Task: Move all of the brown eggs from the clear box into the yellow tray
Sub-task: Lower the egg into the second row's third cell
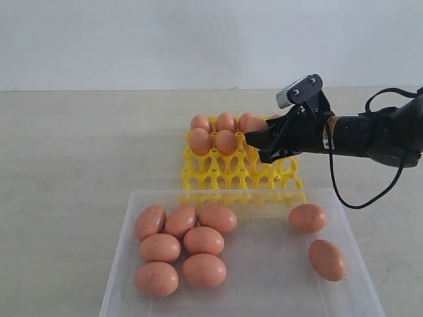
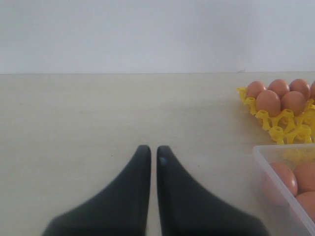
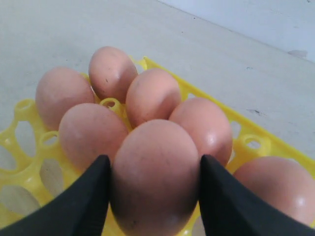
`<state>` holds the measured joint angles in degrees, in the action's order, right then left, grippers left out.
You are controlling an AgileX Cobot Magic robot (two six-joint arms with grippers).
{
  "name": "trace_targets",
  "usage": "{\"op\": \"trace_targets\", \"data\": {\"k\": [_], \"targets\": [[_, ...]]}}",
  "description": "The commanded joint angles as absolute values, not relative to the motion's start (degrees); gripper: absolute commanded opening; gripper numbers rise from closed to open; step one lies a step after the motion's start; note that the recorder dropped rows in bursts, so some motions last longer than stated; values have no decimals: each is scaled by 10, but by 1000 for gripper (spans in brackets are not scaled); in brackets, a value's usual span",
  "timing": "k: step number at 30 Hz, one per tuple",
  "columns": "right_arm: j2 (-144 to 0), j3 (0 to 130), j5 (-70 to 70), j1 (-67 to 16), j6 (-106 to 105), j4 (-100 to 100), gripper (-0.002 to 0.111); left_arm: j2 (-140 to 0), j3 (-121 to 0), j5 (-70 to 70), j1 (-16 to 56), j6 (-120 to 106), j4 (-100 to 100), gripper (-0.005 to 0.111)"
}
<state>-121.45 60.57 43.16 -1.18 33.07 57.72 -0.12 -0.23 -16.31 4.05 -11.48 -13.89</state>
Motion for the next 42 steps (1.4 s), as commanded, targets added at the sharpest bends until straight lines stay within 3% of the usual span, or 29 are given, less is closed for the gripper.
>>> {"op": "trace_targets", "data": {"k": [1,25,42], "targets": [[-1212,607,440,-11,328,571,27,0,0,-162,46,-116,-140,4],[-1212,607,460,-13,326,572,27,0,0,-162,46,-116,-140,4],[-1212,607,395,-52,264,494,27,0,0,-162,46,-116,-140,4]]}}
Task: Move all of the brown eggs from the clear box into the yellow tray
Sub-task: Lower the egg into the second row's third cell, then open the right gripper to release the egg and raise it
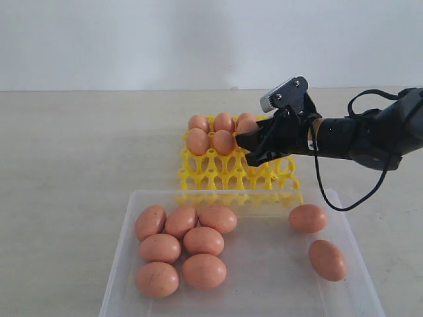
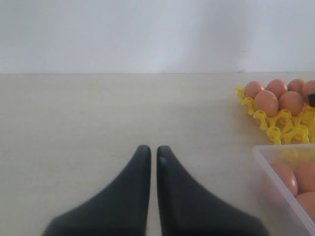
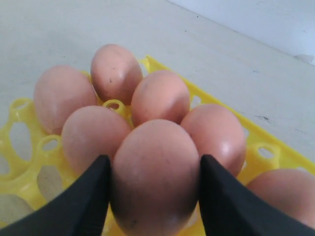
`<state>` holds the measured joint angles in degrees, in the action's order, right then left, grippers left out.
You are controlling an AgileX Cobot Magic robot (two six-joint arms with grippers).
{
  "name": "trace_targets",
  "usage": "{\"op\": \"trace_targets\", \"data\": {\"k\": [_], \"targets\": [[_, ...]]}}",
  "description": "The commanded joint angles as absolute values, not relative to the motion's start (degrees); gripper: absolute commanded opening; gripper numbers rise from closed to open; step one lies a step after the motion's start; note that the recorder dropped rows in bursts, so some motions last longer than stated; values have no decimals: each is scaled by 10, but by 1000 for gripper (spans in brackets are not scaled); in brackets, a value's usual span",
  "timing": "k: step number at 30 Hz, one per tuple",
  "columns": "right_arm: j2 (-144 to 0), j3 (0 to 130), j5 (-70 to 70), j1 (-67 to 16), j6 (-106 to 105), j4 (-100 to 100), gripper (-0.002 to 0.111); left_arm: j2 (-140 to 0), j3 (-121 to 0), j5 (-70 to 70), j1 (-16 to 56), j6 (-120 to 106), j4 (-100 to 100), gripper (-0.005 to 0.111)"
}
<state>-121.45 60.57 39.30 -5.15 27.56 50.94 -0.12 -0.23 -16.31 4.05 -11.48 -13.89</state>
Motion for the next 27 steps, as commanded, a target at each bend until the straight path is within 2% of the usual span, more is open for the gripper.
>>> {"op": "trace_targets", "data": {"k": [1,4,9,21,24,27], "targets": [[-1212,607,395,-52,262,491,27,0,0,-162,46,-116,-140,4],[-1212,607,395,-52,259,491,31,0,0,-162,46,-116,-140,4],[-1212,607,395,-52,259,491,54,0,0,-162,46,-116,-140,4],[-1205,607,401,-52,268,493,53,0,0,-162,46,-116,-140,4],[-1166,607,401,-52,345,524,53,0,0,-162,46,-116,-140,4],[-1098,607,391,-52,469,595,47,0,0,-162,46,-116,-140,4]]}}
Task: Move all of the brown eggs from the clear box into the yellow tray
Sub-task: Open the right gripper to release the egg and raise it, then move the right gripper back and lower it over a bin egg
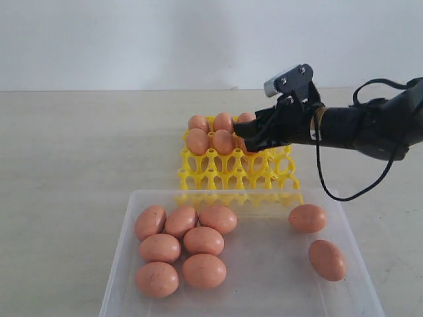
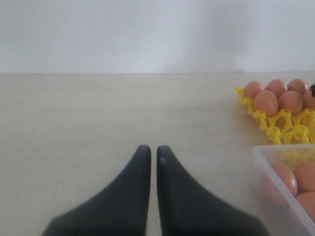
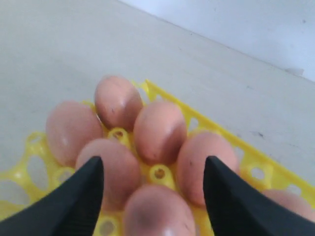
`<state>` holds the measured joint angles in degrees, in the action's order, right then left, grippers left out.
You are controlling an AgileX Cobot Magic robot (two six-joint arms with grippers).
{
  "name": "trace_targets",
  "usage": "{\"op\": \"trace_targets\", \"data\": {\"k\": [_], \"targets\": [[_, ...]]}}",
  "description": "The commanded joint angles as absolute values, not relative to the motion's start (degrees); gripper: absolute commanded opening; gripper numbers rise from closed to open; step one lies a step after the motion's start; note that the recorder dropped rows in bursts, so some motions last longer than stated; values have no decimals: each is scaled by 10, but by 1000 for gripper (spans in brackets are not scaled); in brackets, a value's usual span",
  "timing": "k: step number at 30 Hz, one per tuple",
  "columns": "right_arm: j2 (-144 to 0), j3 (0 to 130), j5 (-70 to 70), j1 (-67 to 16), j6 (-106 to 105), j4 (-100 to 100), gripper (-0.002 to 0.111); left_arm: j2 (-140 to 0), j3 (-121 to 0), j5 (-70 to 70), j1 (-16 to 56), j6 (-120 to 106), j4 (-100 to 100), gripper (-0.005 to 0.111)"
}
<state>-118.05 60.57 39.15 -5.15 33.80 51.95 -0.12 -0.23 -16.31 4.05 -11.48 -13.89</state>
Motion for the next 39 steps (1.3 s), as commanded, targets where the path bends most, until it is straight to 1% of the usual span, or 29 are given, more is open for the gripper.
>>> {"op": "trace_targets", "data": {"k": [1,4,7,9,11,12,15,18,22,23,26,30,35,39], "targets": [[-1068,607,387,-52,507,619,43,0,0,-162,46,-116,-140,4],[-985,607,340,-52,566,710,25,0,0,-162,46,-116,-140,4],[-922,607,227,-52,641,805,6,0,0,-162,46,-116,-140,4],[-896,607,158,-52,766,892,0,0,0,-162,46,-116,-140,4],[-882,607,152,-51,925,999,0,0,0,-162,46,-116,-140,4],[-878,607,174,-51,975,999,0,0,0,-162,46,-116,-140,4],[-877,607,311,-51,1033,999,0,0,0,-162,46,-116,-140,4],[-884,607,471,-51,1028,999,0,0,0,-162,46,-116,-140,4],[-893,595,672,-51,925,999,0,0,0,-162,46,-116,-140,4],[-893,584,695,-51,911,999,0,0,0,-162,46,-116,-140,4],[-889,540,696,-51,908,999,0,0,0,-162,46,-116,-140,4],[-860,450,571,-52,887,999,0,0,0,-162,46,-116,-140,4],[-770,338,410,-66,856,999,0,0,0,-162,46,-116,-140,4],[-669,294,176,-127,860,999,0,0,0,-162,46,-116,-140,4]]}}
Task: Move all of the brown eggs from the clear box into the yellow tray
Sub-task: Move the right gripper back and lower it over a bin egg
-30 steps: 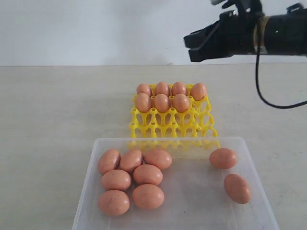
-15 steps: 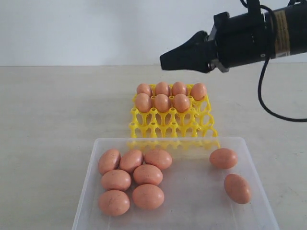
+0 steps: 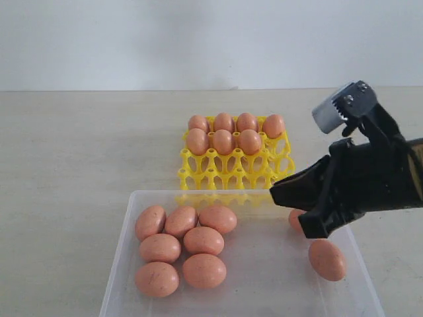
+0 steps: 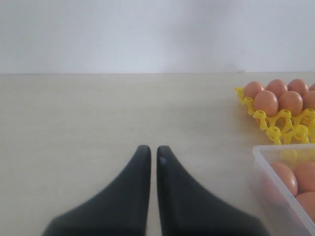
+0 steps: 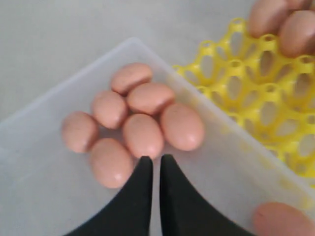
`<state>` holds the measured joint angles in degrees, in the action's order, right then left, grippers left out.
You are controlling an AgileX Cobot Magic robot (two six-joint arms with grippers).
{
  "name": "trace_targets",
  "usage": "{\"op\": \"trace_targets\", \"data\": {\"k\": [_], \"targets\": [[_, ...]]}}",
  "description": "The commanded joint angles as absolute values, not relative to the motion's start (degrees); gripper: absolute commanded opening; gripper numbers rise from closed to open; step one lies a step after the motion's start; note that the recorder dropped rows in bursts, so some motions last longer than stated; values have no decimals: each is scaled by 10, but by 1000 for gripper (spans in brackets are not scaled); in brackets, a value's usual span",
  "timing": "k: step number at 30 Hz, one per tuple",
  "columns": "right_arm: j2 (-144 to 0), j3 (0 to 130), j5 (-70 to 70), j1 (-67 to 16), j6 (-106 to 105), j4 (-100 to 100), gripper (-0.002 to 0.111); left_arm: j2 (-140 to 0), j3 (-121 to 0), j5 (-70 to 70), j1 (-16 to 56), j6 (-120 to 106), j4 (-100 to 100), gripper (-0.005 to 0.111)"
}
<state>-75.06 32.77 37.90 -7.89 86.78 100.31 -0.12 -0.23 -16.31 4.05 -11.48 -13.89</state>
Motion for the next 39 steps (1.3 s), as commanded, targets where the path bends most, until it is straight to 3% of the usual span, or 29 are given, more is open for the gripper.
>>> {"op": "trace_targets", "data": {"k": [1,5,10,14,19,23,28,32,36,39], "targets": [[-646,289,103,-146,864,999,0,0,0,-162,46,-116,-140,4],[-589,293,-165,-191,868,999,0,0,0,-162,46,-116,-140,4],[-582,344,-283,-195,870,999,0,0,0,-162,46,-116,-140,4],[-592,417,-116,-195,864,999,0,0,0,-162,46,-116,-140,4],[-651,487,219,-195,744,999,0,0,0,-162,46,-116,-140,4],[-696,487,261,-195,522,999,0,0,0,-162,46,-116,-140,4],[-704,487,76,-195,217,999,0,0,0,-162,46,-116,-140,4],[-704,487,-112,-195,180,994,0,0,0,-162,46,-116,-140,4],[-704,490,-344,-195,315,750,0,0,0,-162,46,-116,-140,4],[-704,493,-488,-196,234,492,0,0,0,-162,46,-116,-140,4]]}}
